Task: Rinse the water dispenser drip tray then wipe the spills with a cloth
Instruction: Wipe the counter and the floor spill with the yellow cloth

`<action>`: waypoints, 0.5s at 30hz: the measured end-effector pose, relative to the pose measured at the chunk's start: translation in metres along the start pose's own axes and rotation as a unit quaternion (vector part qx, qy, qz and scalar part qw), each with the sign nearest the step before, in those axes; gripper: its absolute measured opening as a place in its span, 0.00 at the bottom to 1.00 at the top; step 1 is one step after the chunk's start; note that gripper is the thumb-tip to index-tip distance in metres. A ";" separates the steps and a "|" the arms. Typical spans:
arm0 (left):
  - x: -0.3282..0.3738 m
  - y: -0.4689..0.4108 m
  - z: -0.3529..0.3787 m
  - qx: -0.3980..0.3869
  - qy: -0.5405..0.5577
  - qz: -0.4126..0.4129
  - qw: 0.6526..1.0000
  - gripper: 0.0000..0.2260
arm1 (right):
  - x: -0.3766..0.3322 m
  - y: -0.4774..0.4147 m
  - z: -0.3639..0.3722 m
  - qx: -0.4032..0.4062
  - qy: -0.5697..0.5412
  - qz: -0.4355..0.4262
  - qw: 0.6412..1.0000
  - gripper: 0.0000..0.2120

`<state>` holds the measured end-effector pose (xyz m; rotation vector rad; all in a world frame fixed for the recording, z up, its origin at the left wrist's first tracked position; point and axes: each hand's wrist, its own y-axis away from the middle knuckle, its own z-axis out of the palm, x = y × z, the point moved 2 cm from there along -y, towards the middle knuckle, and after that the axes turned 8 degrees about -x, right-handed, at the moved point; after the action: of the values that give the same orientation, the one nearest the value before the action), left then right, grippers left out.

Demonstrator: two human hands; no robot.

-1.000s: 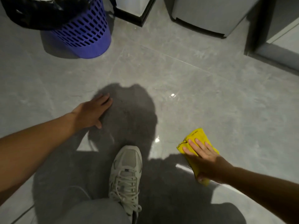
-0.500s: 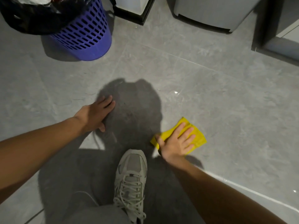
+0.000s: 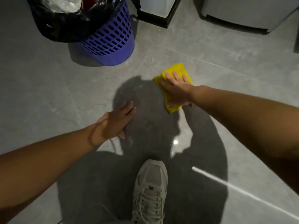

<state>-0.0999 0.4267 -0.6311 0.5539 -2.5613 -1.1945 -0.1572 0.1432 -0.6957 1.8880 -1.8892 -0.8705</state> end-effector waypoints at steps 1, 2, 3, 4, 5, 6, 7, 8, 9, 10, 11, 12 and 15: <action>0.000 0.000 0.001 -0.001 0.005 0.001 1.000 0.58 | -0.001 0.001 -0.003 -0.018 0.063 -0.060 0.996 0.58; -0.001 0.000 0.003 0.001 0.008 0.002 1.000 0.58 | -0.001 0.007 -0.004 -0.033 0.118 -0.118 0.985 0.59; -0.002 0.001 0.004 0.006 0.010 0.001 1.000 0.59 | 0.002 0.016 -0.003 -0.048 0.161 -0.167 0.972 0.59; -0.003 0.001 0.004 0.011 0.013 0.001 1.000 0.58 | 0.006 0.028 0.002 -0.060 0.192 -0.199 0.959 0.58; -0.005 0.002 0.005 0.015 0.020 0.003 1.000 0.58 | 0.013 0.042 0.009 -0.070 0.211 -0.207 0.953 0.58; -0.006 0.002 0.005 0.016 0.026 0.006 1.000 0.58 | 0.021 0.057 0.017 -0.079 0.220 -0.198 0.952 0.57; -0.006 0.001 0.005 0.012 0.029 0.007 0.999 0.58 | 0.029 0.072 0.027 -0.087 0.218 -0.178 0.955 0.57; -0.006 0.001 0.005 0.007 0.027 0.005 1.000 0.58 | 0.036 0.086 0.039 -0.093 0.205 -0.157 0.962 0.57; -0.006 0.000 0.005 0.002 0.021 0.000 1.000 0.58 | 0.041 0.100 0.052 -0.098 0.186 -0.136 0.968 0.57; -0.006 -0.001 0.006 -0.003 0.017 -0.005 1.000 0.58 | 0.046 0.114 0.065 -0.100 0.167 -0.115 0.974 0.57; -0.006 -0.003 0.006 -0.007 0.017 -0.009 1.000 0.58 | 0.050 0.130 0.078 -0.099 0.153 -0.094 0.979 0.56; -0.007 -0.004 0.005 -0.009 0.018 -0.013 1.000 0.58 | 0.053 0.144 0.091 -0.096 0.141 -0.072 0.983 0.56; -0.005 -0.007 0.003 -0.016 -0.001 -0.033 0.999 0.60 | 0.049 0.191 0.132 -0.065 0.080 -0.008 0.995 0.52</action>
<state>-0.0946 0.4267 -0.6390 0.6338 -2.5391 -1.2556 -0.3916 0.1072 -0.6853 1.8383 -1.6859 -0.8006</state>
